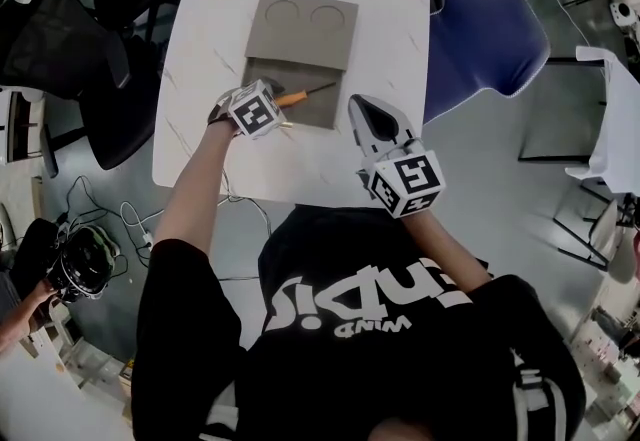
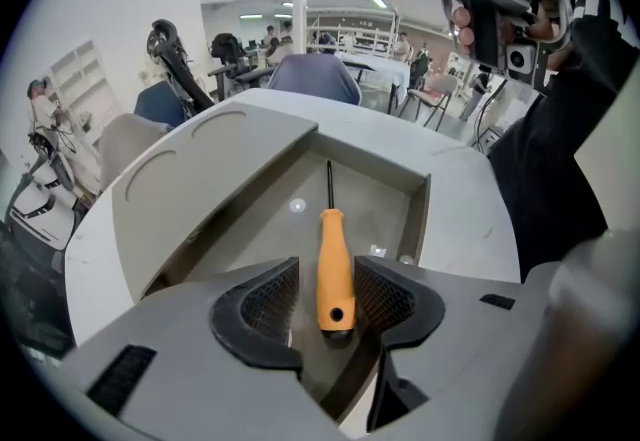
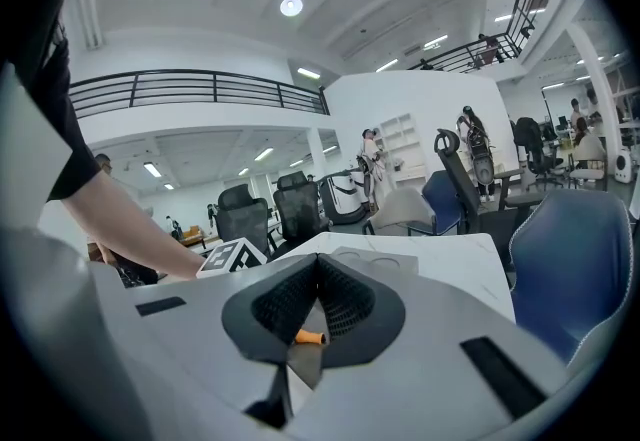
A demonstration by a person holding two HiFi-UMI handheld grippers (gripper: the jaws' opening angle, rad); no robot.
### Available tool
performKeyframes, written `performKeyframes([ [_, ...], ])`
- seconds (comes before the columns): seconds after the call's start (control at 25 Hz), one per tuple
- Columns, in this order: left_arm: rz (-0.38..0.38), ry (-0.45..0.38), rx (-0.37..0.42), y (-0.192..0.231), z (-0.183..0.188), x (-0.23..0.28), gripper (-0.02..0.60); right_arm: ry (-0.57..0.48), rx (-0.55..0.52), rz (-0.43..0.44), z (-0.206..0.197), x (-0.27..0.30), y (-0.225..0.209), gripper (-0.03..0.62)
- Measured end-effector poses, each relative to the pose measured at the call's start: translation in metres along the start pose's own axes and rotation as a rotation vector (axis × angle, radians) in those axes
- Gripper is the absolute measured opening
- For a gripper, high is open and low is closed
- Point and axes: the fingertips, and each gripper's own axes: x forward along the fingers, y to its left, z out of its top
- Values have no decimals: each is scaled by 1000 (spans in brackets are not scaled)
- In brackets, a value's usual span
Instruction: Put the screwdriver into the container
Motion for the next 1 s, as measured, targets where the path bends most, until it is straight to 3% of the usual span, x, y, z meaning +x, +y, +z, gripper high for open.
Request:
performKeyframes([
  [0.16, 19, -18, -7, 1, 4, -3, 218, -1, 2, 4, 1, 0, -1, 11],
  [0.44, 71, -56, -8, 2, 12, -17, 209, -6, 1, 12, 0, -4, 0, 11],
  [0.56, 128, -91, 10, 5, 20, -29, 152, -7, 0, 16, 0, -4, 1, 11],
  [0.72, 213, -106, 0, 11, 23, -42, 23, -8, -1, 21, -1, -4, 2, 11],
  [0.84, 230, -128, -50, 6, 27, -51, 14, -9, -6, 27, -1, -5, 4, 11],
  [1.0, 275, -266, -155, -2, 51, -81, 14, -15, -11, 32, 1, -8, 6, 11],
])
